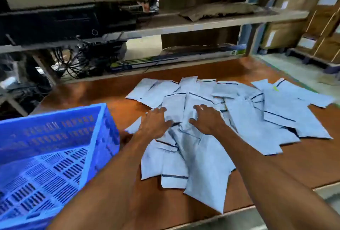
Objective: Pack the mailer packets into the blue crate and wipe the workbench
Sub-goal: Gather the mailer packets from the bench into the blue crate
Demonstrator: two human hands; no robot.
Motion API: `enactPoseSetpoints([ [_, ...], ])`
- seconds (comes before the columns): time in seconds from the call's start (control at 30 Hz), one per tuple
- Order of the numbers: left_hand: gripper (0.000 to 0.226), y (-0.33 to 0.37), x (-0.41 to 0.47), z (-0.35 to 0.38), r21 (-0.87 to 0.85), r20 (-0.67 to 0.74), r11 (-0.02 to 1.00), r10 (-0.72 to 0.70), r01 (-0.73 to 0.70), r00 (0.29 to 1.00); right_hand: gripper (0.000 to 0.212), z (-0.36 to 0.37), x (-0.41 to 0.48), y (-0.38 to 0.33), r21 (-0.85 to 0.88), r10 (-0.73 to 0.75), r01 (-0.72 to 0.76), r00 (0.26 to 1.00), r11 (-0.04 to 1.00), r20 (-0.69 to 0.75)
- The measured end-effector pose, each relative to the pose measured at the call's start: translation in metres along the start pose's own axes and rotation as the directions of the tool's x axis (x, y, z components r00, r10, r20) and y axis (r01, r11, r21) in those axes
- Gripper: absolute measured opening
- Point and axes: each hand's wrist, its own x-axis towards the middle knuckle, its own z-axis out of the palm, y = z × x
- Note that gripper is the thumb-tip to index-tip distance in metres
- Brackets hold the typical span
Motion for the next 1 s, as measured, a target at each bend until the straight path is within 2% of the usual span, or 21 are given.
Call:
enactPoseSetpoints([
  [0.1,0.062,0.005,0.043,0.025,-0.163,0.031,0.984,-0.063,0.067,0.998,0.08,0.016,0.027,0.009,0.025,0.117,-0.118,0.992,0.993,0.052],
  [0.2,0.073,0.008,0.078,0.045,-0.181,0.095,0.975,-0.111,0.127,0.989,0.091,0.034,0.044,0.009,0.065,0.173,-0.182,0.977,0.981,0.121],
  [0.33,0.079,0.001,0.11,0.066,-0.103,0.205,0.985,-0.115,0.139,0.972,0.084,0.052,0.06,0.011,0.054,0.129,-0.139,0.979,0.989,0.16],
  [0.43,0.072,0.0,0.108,0.078,0.065,0.165,0.997,-0.051,0.04,0.985,0.072,0.056,0.064,0.01,0.067,0.095,-0.11,0.976,0.992,0.195],
  [0.53,0.071,0.006,0.099,0.077,0.264,0.127,0.964,-0.029,-0.006,0.991,0.062,0.05,0.064,0.005,0.07,0.038,-0.05,0.987,0.996,0.158],
  [0.63,0.08,0.005,0.093,0.059,0.326,0.142,0.945,-0.033,-0.015,0.989,0.061,0.047,0.067,0.006,0.041,-0.009,0.003,0.988,0.999,0.154],
  [0.7,0.075,0.001,0.091,0.037,0.331,0.118,0.944,-0.025,-0.015,0.993,0.063,0.035,0.064,0.002,-0.017,0.011,-0.009,0.995,1.0,0.096],
  [0.83,0.058,-0.006,0.066,-0.036,0.275,-0.052,0.961,-0.008,0.022,0.999,0.059,-0.006,0.052,-0.024,-0.086,-0.088,0.073,0.978,0.994,-0.19],
  [0.93,0.05,-0.023,0.035,-0.102,0.298,-0.216,0.954,0.073,-0.005,0.974,0.059,-0.04,0.056,-0.061,-0.028,-0.096,0.092,0.955,0.995,-0.282],
  [1.0,0.052,-0.041,0.001,-0.144,0.403,-0.283,0.914,0.166,-0.04,0.945,0.058,-0.063,0.05,-0.102,0.055,-0.118,0.146,0.932,0.988,-0.344],
])
